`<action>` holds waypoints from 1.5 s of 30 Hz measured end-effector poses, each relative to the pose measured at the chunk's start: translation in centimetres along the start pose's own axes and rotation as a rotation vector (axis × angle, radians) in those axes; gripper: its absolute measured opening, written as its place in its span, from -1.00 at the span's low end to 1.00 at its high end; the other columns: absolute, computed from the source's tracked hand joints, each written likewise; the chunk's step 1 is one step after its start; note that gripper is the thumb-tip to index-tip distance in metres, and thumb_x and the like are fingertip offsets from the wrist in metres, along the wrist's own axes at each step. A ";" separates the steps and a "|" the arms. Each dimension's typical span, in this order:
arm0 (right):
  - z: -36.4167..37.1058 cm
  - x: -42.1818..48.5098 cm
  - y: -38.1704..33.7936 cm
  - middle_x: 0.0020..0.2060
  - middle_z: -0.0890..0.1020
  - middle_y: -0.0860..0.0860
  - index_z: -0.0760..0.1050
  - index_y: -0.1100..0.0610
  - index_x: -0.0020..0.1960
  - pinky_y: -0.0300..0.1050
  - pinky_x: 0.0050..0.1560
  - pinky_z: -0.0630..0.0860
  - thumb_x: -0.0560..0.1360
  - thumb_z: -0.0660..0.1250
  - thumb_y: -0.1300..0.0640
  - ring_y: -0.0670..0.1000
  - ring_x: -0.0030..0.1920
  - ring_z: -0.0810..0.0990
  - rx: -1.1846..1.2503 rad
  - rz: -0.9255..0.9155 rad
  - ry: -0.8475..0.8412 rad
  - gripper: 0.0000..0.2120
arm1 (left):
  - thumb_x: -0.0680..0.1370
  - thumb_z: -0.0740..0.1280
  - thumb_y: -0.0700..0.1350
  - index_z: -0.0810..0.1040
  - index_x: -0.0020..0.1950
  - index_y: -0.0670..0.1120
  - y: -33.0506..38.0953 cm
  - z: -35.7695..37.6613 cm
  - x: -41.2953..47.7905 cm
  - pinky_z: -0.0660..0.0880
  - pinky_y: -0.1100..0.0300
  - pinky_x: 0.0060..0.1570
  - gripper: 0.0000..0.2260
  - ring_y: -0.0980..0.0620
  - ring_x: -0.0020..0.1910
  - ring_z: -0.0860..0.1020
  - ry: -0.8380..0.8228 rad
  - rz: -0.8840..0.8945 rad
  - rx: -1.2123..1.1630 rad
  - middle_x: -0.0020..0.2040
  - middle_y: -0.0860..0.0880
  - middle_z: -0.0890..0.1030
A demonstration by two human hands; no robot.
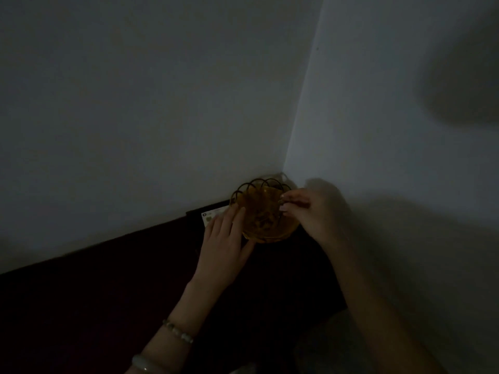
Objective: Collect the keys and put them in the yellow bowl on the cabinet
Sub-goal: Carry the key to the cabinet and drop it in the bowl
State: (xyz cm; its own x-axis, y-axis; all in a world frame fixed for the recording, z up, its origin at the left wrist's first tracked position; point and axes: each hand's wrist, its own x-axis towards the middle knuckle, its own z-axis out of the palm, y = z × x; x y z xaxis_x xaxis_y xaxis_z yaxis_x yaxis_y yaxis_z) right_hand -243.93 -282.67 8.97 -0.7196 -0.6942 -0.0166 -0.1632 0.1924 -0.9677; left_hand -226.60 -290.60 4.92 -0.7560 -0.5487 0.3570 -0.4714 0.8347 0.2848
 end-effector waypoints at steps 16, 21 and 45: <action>3.5 6.9 4.4 -0.04 0.65 0.20 0.63 0.21 -0.04 -0.11 -0.04 0.51 0.37 0.41 0.22 0.15 0.01 0.58 -0.724 -0.025 -0.330 -0.83 | 0.55 0.09 0.15 0.24 0.42 -0.16 -0.5 3.0 0.2 0.19 -0.05 0.37 -0.45 -0.08 0.42 0.26 -0.129 -0.065 0.116 0.43 -0.15 0.33; 3.8 6.8 4.4 -0.05 0.66 0.21 0.62 0.24 -0.08 -0.06 -0.05 0.56 0.39 0.40 0.21 0.16 -0.01 0.59 -0.802 -0.002 -0.366 -0.86 | 0.56 0.14 0.13 0.19 0.45 -0.15 -0.6 2.9 0.1 0.11 -0.01 0.39 -0.45 -0.07 0.45 0.19 -0.155 -0.045 0.112 0.46 -0.14 0.27; 2.4 -9.9 -3.1 0.42 0.29 0.24 0.14 0.24 0.42 0.07 0.41 0.12 0.45 0.34 0.12 0.22 0.43 0.21 -0.999 -0.600 0.083 -0.36 | 0.51 0.29 0.06 0.25 0.40 -0.25 1.0 -5.9 -2.8 0.24 -0.13 0.34 -0.42 -0.18 0.37 0.33 0.151 -0.013 0.247 0.39 -0.24 0.36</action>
State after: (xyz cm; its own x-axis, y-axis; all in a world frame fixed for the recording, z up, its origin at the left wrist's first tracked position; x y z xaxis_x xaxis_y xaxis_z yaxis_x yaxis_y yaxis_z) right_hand -234.69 -278.09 11.51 -0.3825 -0.8189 0.4278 -0.9239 0.3348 -0.1853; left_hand -222.28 -288.55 9.48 -0.6818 -0.5447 0.4883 -0.5909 0.8036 0.0714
